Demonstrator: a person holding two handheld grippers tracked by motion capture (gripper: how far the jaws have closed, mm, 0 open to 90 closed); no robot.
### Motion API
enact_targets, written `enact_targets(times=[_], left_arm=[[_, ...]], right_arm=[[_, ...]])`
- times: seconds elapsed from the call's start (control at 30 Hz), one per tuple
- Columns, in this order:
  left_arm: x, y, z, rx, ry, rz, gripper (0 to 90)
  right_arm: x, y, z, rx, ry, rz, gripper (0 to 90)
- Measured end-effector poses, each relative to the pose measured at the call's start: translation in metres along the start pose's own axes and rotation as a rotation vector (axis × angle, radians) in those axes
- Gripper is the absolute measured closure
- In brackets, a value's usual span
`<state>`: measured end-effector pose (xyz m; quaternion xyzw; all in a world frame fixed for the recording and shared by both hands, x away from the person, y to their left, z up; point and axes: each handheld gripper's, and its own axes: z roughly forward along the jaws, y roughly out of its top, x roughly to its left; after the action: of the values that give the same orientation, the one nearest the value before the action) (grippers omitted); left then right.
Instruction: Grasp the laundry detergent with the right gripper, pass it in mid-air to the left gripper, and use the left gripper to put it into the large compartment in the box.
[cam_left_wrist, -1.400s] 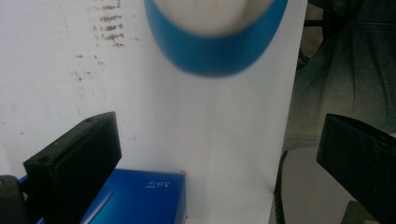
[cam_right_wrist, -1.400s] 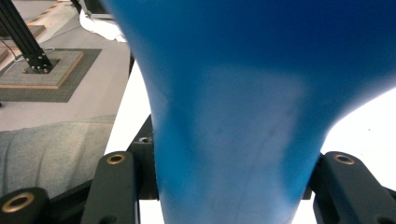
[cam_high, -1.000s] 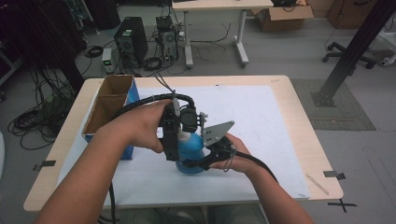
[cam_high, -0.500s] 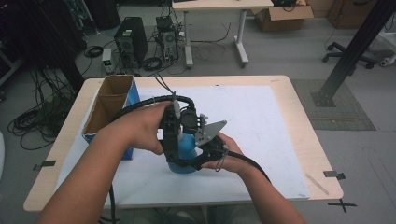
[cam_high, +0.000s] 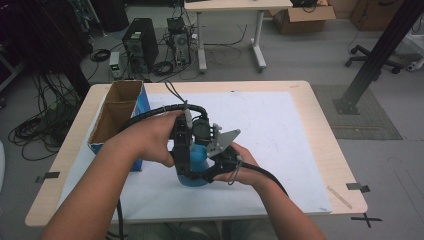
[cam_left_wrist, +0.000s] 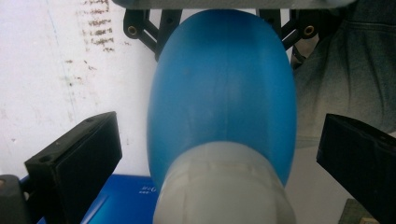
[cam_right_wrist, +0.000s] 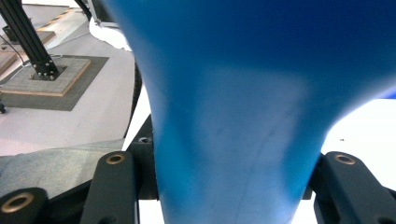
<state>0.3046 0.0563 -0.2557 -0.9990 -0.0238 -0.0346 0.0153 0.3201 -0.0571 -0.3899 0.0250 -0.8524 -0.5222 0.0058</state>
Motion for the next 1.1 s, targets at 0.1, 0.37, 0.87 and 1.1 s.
enact_targets(times=[0.1, 0.37, 0.87, 1.1], left_arm=[[-0.0002, -0.0008, 0.0006, 0.002, 0.002, -0.001, 0.4], [-0.0008, -0.0011, 0.0036, 0.002, 0.005, 0.002, 0.8], [-0.0011, -0.0030, 0.0036, -0.001, -0.002, 0.004, 12.4], [-0.0013, -0.0011, 0.0025, 0.000, 0.007, 0.015, 14.9]], right_arm=[[0.0003, 0.0001, 0.0006, 0.001, 0.000, 0.001, 45.3], [0.0017, 0.0019, 0.0009, -0.003, 0.002, -0.003, 45.2], [0.0020, 0.0026, 0.0008, -0.001, -0.006, -0.005, 45.2], [0.0031, 0.0036, 0.0012, -0.002, -0.003, -0.006, 45.2]])
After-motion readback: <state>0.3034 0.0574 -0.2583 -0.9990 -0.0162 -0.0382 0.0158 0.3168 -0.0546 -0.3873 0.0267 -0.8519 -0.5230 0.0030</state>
